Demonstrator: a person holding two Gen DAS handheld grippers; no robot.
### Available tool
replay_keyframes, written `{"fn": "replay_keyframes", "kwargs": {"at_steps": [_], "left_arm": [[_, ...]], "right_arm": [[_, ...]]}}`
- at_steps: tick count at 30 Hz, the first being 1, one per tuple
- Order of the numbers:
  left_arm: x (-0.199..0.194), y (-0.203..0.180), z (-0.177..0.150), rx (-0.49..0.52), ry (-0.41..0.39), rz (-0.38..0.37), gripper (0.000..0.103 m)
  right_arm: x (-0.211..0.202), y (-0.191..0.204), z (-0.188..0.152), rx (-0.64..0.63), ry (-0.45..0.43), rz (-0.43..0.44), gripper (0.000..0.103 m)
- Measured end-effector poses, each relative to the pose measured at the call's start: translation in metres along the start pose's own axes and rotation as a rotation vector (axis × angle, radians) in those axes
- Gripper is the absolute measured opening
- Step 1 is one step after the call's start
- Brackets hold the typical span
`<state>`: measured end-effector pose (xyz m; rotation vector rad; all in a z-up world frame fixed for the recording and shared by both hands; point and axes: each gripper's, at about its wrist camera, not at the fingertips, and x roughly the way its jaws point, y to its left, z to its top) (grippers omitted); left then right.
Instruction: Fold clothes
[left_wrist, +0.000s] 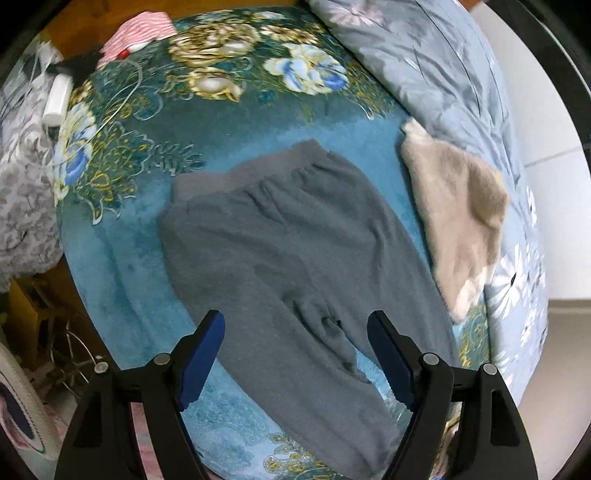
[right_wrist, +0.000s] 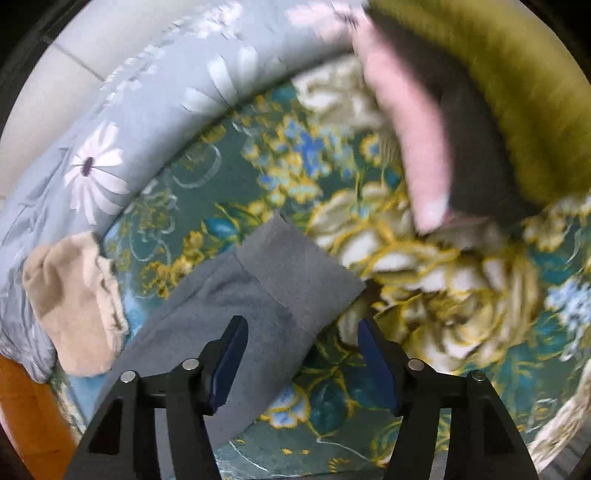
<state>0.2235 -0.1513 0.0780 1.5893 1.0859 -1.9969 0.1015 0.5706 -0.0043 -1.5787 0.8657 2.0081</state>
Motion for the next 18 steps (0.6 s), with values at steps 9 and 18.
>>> {"fn": "replay_keyframes", "kwargs": {"at_steps": [9, 18], "left_arm": [[0.015, 0.078, 0.033, -0.031, 0.042, -0.018, 0.08], [0.062, 0.15, 0.117, 0.031, 0.173, -0.051, 0.08]], "right_arm": [[-0.061, 0.026, -0.067, -0.089, 0.003, -0.028, 0.068], [-0.121, 0.089, -0.147, -0.073, -0.019, -0.04, 0.077]]}}
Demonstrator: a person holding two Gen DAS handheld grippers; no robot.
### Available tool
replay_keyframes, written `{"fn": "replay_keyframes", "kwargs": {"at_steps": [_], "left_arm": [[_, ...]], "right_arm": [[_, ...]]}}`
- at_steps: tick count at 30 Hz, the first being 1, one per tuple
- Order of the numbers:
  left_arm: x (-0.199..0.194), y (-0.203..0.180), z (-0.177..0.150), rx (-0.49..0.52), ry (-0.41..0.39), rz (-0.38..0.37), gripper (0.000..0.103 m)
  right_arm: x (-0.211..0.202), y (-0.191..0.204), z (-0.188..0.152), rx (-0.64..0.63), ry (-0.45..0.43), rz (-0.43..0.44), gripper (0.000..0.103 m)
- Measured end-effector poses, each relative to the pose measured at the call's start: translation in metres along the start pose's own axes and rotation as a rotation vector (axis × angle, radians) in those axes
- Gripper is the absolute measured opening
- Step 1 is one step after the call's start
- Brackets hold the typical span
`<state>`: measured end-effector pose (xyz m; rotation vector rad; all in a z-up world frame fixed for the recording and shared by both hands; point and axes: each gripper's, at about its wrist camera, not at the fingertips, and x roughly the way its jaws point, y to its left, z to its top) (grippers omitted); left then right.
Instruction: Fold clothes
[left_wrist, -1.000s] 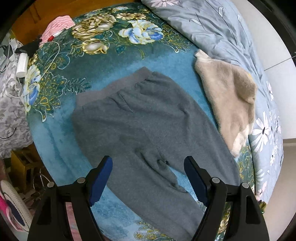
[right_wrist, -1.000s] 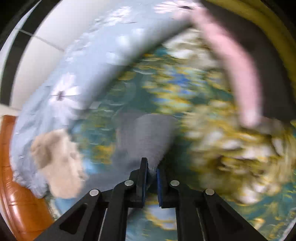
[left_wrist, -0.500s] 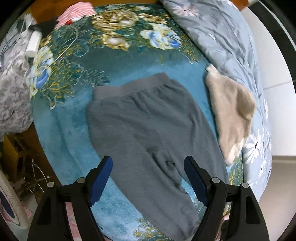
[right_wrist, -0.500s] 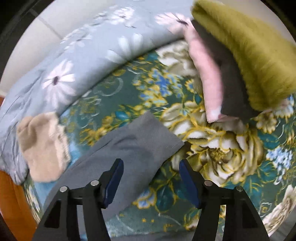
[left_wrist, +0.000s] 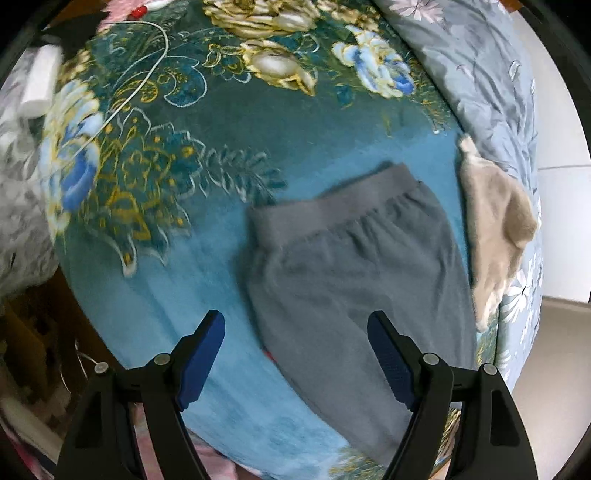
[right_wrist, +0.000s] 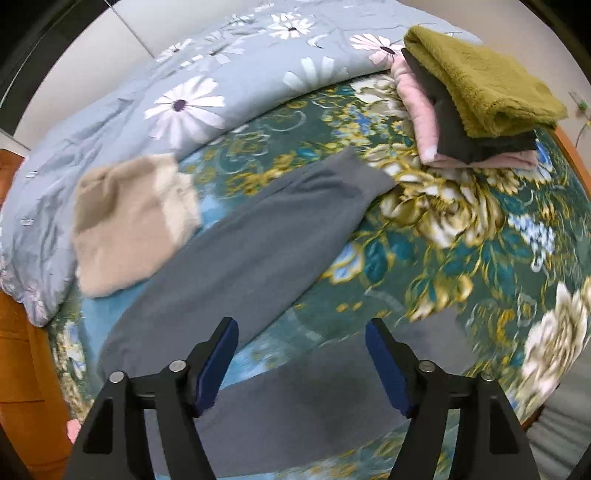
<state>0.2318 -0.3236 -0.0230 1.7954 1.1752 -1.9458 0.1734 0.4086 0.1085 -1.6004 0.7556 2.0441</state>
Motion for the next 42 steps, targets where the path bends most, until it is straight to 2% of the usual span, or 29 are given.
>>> {"fn": "replay_keyframes", "kwargs": {"at_steps": [4, 6, 12, 16, 18, 19, 22, 24, 25, 26, 31, 37, 42], "left_arm": [[0.015, 0.025, 0.028, 0.027, 0.06, 0.003, 0.08], [0.022, 0.036, 0.036, 0.022, 0.079, -0.019, 0.08], [0.05, 0.048, 0.041, -0.021, 0.153, -0.112, 0.079], [0.076, 0.039, 0.037, 0.036, 0.222, -0.138, 0.078], [0.09, 0.038, 0.035, 0.025, 0.25, -0.124, 0.066], [0.096, 0.038, 0.034, 0.016, 0.26, -0.119, 0.055], [0.108, 0.037, 0.031, -0.006, 0.281, -0.118, 0.046], [0.111, 0.032, 0.029, -0.009, 0.285, -0.126, 0.031], [0.111, 0.029, 0.029, -0.002, 0.281, -0.122, 0.017], [0.109, 0.025, 0.028, 0.011, 0.275, -0.114, 0.008], [0.099, 0.006, 0.027, 0.083, 0.239, -0.067, 0.004], [0.09, -0.007, 0.022, 0.079, 0.216, -0.033, 0.004], [0.086, -0.016, 0.015, 0.025, 0.183, 0.0, 0.004]], "right_arm": [[-0.016, 0.029, -0.024, -0.006, 0.002, -0.026, 0.078], [-0.023, 0.04, -0.035, -0.021, 0.004, -0.041, 0.078], [-0.037, 0.067, -0.057, -0.098, 0.015, -0.098, 0.079], [-0.045, 0.082, -0.06, -0.156, 0.023, -0.138, 0.079], [-0.048, 0.089, -0.06, -0.181, 0.023, -0.145, 0.079], [-0.049, 0.093, -0.061, -0.193, 0.023, -0.151, 0.079], [-0.049, 0.103, -0.061, -0.223, 0.03, -0.164, 0.079], [-0.047, 0.108, -0.062, -0.23, 0.037, -0.163, 0.079], [-0.045, 0.111, -0.062, -0.232, 0.041, -0.162, 0.079], [-0.043, 0.113, -0.063, -0.232, 0.044, -0.158, 0.079], [-0.036, 0.121, -0.068, -0.225, 0.066, -0.081, 0.079], [-0.027, 0.098, -0.079, -0.164, 0.098, 0.005, 0.079], [-0.013, 0.024, -0.089, -0.03, 0.141, 0.07, 0.079]]}}
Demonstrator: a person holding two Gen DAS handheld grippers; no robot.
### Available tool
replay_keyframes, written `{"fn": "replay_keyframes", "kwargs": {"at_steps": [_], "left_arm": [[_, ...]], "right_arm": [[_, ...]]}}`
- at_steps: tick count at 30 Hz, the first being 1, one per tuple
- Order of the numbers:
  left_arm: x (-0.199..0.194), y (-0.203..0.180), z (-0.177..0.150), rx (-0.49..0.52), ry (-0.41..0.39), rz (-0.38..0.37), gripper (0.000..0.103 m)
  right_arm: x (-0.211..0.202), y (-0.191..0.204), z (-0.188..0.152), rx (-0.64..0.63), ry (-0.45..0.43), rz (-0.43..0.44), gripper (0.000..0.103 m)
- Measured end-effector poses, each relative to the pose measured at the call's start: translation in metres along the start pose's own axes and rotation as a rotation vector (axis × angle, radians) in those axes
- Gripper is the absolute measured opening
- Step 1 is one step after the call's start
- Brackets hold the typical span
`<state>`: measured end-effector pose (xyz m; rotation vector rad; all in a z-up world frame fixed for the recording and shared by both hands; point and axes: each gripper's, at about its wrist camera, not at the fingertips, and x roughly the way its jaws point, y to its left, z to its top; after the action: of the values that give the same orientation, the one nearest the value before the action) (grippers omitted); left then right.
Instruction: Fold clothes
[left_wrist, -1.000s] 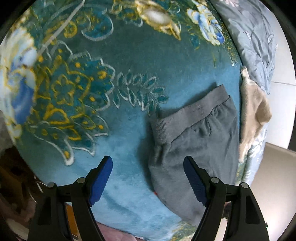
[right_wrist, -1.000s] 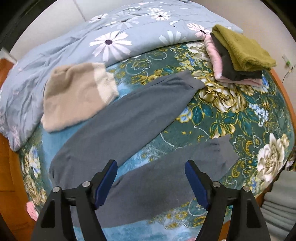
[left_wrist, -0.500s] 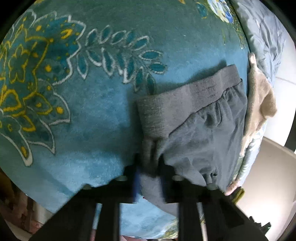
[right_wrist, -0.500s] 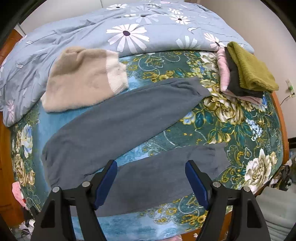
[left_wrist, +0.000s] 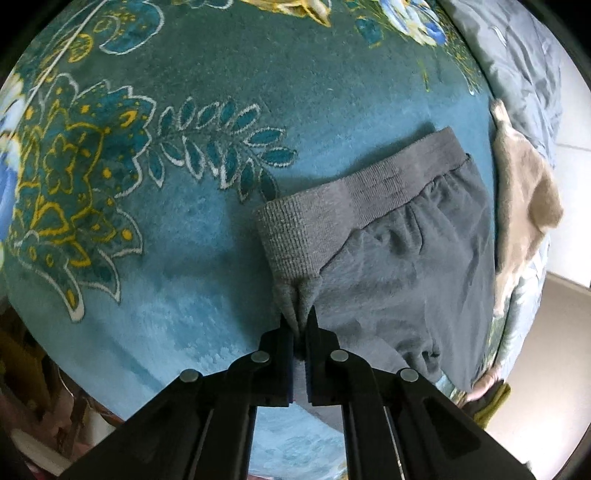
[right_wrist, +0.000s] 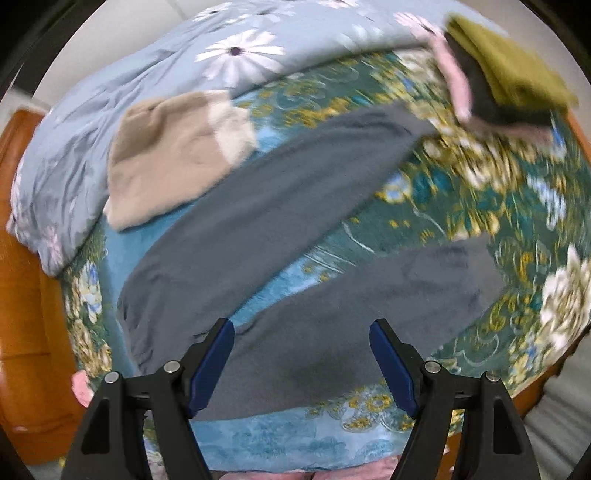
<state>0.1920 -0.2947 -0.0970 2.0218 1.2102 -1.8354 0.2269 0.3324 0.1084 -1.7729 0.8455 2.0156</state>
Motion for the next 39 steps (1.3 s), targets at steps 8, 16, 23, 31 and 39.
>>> {"fn": "replay_keyframes", "kwargs": {"at_steps": [8, 16, 23, 31, 39], "left_arm": [[-0.017, -0.026, -0.021, -0.063, -0.091, 0.039, 0.004], [-0.016, -0.029, -0.029, -0.087, -0.151, 0.121, 0.004], [-0.025, -0.021, -0.039, -0.126, -0.188, 0.136, 0.004], [-0.012, -0.001, -0.031, -0.152, -0.159, 0.127, 0.007], [0.01, 0.021, -0.026, -0.179, -0.103, 0.106, 0.039]], "right_arm": [[0.032, -0.151, -0.019, 0.347, 0.014, 0.07, 0.079], [0.079, -0.259, -0.031, 0.589, 0.048, 0.084, 0.073], [0.119, -0.276, -0.031, 0.62, 0.114, 0.099, 0.056], [0.136, -0.271, -0.032, 0.659, 0.112, 0.065, 0.03], [0.124, -0.249, -0.04, 0.644, 0.067, 0.106, 0.005]]}}
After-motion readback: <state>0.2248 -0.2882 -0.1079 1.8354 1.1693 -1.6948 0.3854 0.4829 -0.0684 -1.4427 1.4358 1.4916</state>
